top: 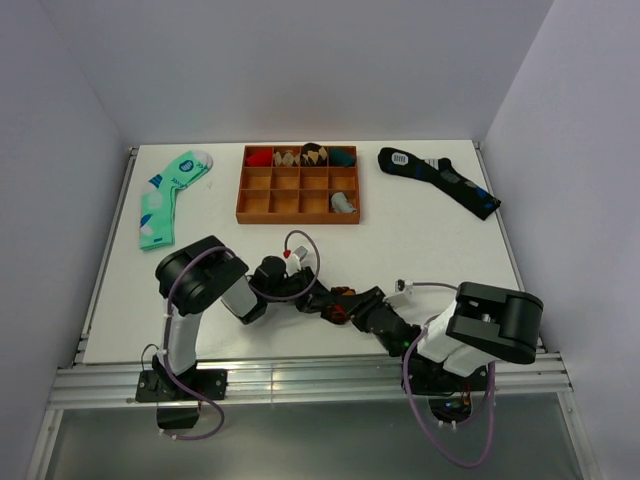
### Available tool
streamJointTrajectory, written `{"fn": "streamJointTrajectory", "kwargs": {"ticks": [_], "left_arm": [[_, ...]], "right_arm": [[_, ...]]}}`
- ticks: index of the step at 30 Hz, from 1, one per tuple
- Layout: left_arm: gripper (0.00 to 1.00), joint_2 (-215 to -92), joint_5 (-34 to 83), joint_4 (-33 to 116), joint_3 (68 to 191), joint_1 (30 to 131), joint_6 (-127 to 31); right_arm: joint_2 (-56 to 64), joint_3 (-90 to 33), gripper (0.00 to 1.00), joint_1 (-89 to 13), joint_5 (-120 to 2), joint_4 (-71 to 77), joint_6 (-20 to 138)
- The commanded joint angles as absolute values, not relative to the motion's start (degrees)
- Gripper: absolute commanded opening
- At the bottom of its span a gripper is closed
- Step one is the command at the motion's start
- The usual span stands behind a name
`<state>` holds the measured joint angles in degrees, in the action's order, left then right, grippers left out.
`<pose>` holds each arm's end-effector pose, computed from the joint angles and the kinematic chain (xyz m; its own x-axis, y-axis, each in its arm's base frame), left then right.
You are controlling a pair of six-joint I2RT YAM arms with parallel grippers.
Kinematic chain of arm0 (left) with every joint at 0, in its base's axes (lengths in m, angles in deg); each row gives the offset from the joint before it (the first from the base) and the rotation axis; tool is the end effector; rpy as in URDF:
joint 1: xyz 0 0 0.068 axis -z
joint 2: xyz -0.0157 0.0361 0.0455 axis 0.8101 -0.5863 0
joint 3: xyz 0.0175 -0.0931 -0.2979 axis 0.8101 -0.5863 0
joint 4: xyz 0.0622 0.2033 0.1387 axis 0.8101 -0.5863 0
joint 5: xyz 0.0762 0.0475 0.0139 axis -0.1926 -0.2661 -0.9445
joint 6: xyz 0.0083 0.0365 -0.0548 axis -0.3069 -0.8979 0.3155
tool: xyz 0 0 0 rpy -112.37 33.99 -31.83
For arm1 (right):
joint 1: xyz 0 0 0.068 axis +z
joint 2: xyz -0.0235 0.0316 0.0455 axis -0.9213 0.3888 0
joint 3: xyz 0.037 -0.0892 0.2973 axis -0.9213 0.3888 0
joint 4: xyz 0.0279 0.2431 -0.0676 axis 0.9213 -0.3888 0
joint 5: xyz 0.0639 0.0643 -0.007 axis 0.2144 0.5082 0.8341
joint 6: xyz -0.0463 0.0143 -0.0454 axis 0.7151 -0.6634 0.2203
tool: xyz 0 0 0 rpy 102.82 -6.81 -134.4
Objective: Roll the socks
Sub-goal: Roll the sock at the center of the board.
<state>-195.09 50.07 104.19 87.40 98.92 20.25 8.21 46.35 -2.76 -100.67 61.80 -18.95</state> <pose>0.2206 -0.2605 0.1050 -0.9838 -0.1730 0.0464 -0.0987 0.3077 -0.9463 0.1052 0.1512 0.1350 -0.5427 0.7723 -0.3303 0.1417 0.4718 0.8702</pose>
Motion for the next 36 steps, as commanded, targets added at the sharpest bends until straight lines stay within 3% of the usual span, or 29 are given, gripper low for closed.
{"fn": "streamJointTrajectory", "kwargs": {"ticks": [1, 8, 15, 20, 30, 33, 36], "left_arm": [[0.24, -195.8, 49.9, 83.7, 84.9, 104.4, 13.7], [0.38, -191.8, 50.1, 84.5, 84.2, 103.1, 13.4], [0.40, -191.3, 51.6, 93.1, 81.6, 101.2, 16.7], [0.40, -192.3, 51.7, 97.5, 80.4, 101.2, 18.9], [0.39, -194.1, 52.0, 104.4, 79.0, 101.0, 21.5], [0.27, -194.8, 52.3, 103.8, 79.4, 101.0, 21.2], [0.08, -195.3, 51.7, 103.6, 79.1, 101.0, 21.4]], "right_arm": [[5.1, 60.6, 0.00, -0.3, -85.3, 65.7, -21.1], [-4.8, 59.9, 0.00, -0.3, -86.1, 55.3, -20.5], [-24.1, 57.8, 0.00, -0.3, -88.7, 31.1, -19.2], [-35.0, 58.4, 0.00, -0.3, -89.6, 23.4, -18.9], [-35.0, 58.4, 0.00, -0.4, -89.1, 22.1, -18.2], [-32.7, 58.2, 0.00, -0.4, -88.9, 22.9, -18.6], [-29.3, 58.5, 0.00, -0.4, -88.1, 25.0, -19.1]]}}
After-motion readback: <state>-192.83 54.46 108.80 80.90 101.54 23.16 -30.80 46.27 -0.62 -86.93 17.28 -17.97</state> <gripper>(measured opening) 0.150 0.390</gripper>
